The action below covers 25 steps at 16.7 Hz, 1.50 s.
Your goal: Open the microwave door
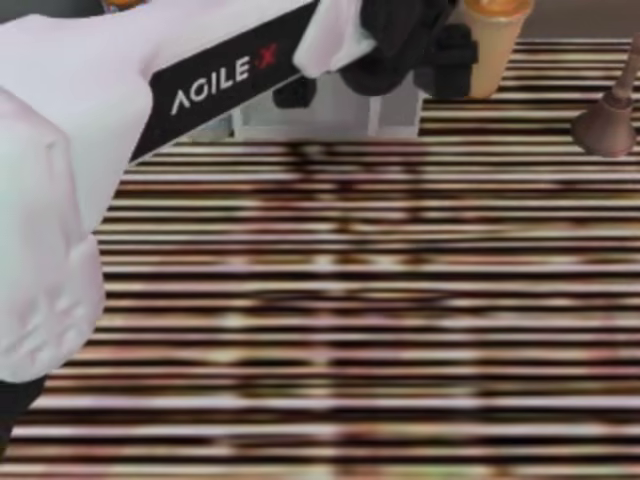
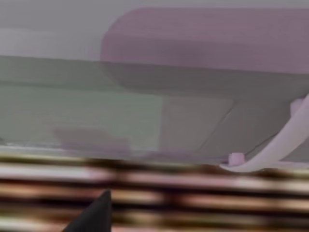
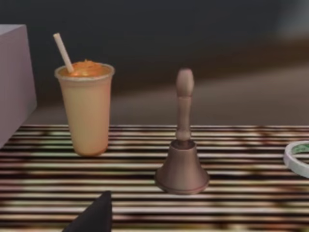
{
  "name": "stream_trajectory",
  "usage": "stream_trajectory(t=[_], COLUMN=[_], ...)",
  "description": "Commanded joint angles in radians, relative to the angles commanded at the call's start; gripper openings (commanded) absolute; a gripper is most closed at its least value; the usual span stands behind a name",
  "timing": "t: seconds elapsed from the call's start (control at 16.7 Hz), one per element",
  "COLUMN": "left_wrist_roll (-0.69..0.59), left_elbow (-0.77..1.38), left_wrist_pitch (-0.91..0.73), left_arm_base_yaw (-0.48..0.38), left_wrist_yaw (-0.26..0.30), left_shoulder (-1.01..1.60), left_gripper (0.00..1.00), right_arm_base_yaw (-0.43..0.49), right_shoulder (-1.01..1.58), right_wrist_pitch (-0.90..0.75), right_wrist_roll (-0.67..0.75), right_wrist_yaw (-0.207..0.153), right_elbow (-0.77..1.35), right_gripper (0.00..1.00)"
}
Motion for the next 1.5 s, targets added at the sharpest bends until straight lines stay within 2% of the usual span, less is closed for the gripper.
stream_trajectory(t=[0.42, 0.78, 1.08, 1.5], left_wrist_roll=[-0.001, 0.047, 0.057, 0.057], left_elbow=[0.013, 0.12, 0.138, 0.138], left_wrist_pitch=[-0.004, 0.085, 0.103, 0.103], left_arm_base_yaw=[-0.001, 0.049, 0.06, 0.06], left_wrist_yaw=[-0.001, 0.03, 0.037, 0.037], left_shoulder=[0.018, 0.199, 0.225, 0.225], left_gripper=[1.0, 1.0, 1.0, 0.47], right_arm_base_yaw=[0.0, 0.0, 0.0, 0.0], right_shoulder=[0.0, 0.0, 0.0, 0.0], right_wrist_pitch=[0.0, 0.0, 0.0, 0.0], right_wrist_roll=[0.0, 0.0, 0.0, 0.0], right_wrist_yaw=[0.0, 0.0, 0.0, 0.0], right_elbow=[0.0, 0.0, 0.0, 0.0], right_gripper=[1.0, 1.0, 1.0, 1.0])
